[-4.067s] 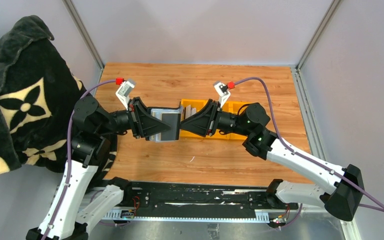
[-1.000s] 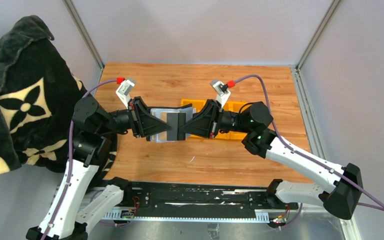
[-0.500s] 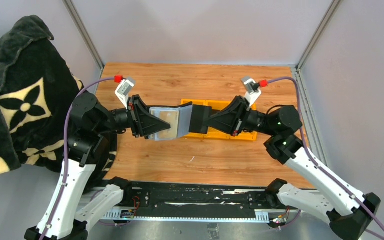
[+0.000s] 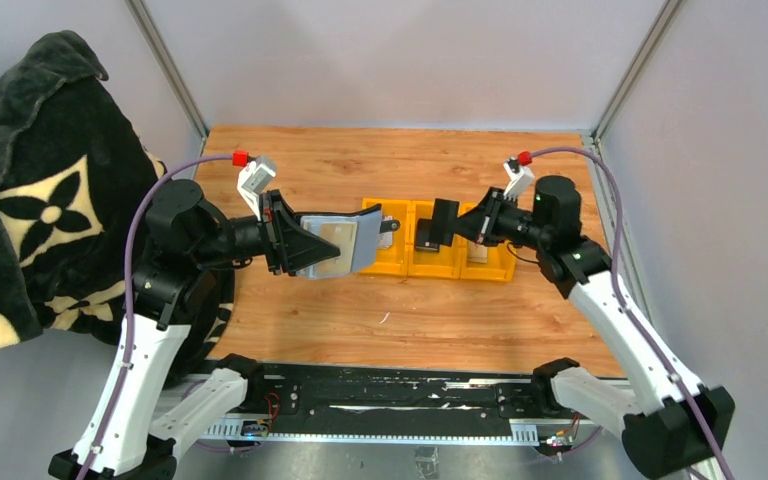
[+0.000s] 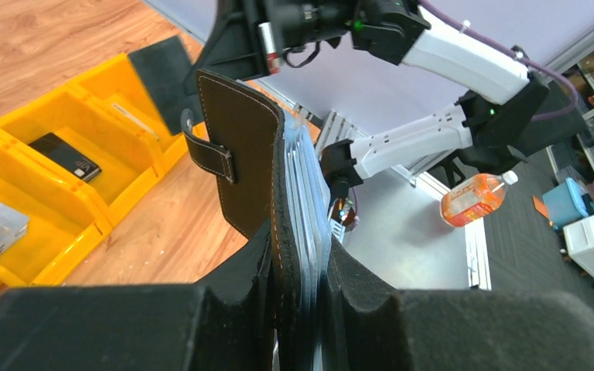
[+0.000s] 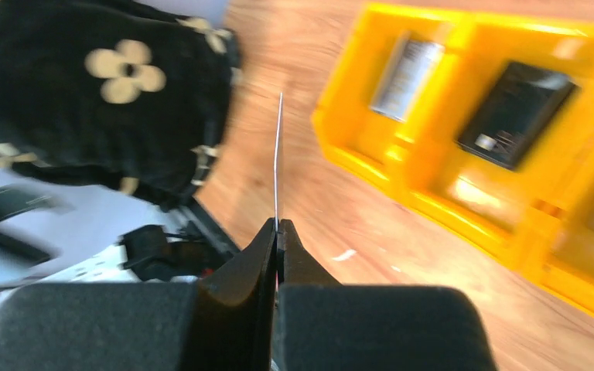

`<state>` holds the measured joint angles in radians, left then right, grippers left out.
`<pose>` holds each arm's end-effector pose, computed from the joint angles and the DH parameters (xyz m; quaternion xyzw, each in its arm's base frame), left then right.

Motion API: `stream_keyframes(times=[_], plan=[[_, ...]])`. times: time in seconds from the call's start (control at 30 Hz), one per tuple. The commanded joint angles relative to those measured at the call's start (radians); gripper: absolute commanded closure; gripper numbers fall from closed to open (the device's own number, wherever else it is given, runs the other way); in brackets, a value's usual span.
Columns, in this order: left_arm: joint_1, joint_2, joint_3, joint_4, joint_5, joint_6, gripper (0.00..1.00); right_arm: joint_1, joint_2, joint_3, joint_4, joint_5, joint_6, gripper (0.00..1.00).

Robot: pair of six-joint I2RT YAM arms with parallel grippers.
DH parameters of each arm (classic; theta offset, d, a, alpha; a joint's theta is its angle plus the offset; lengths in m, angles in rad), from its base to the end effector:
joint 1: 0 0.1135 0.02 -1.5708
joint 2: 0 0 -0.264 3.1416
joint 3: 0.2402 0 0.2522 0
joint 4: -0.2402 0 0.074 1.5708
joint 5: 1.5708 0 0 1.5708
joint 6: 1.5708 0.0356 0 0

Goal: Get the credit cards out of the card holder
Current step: Remove the credit card from the card holder, then place the credit card in the storage box.

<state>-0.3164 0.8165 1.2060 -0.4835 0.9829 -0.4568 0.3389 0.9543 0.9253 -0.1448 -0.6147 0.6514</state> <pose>0.1204 -0.0706 0.4456 0.2711 0.6727 -0.5470 0.4181 0.1964 0.0910 0.3639 -0.0786 0.7513 0.4951 0.4292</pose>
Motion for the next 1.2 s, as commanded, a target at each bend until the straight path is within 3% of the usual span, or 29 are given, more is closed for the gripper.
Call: stream_keyframes(times=[0.0, 0.5, 0.9, 1.03, 1.17], plan=[[0.001, -0.013, 0.035, -0.003, 0.008, 0.033, 1.00, -0.020, 0.123, 0.025, -0.145, 0.161, -0.148, 1.00], [0.001, -0.010, 0.037, 0.022, 0.049, 0.018, 1.00, 0.030, 0.705, 0.240, -0.094, 0.205, -0.199, 1.00], [0.001, -0.005, 0.056, 0.019, 0.069, 0.006, 1.00, 0.064, 0.841, 0.320, -0.116, 0.346, -0.202, 1.00], [0.000, -0.004, 0.056, 0.021, 0.075, -0.001, 1.00, 0.076, 0.812, 0.340, -0.164, 0.425, -0.218, 0.87], [0.001, -0.004, 0.055, 0.022, 0.079, -0.004, 1.00, 0.108, 0.720, 0.357, -0.195, 0.482, -0.246, 0.66]])
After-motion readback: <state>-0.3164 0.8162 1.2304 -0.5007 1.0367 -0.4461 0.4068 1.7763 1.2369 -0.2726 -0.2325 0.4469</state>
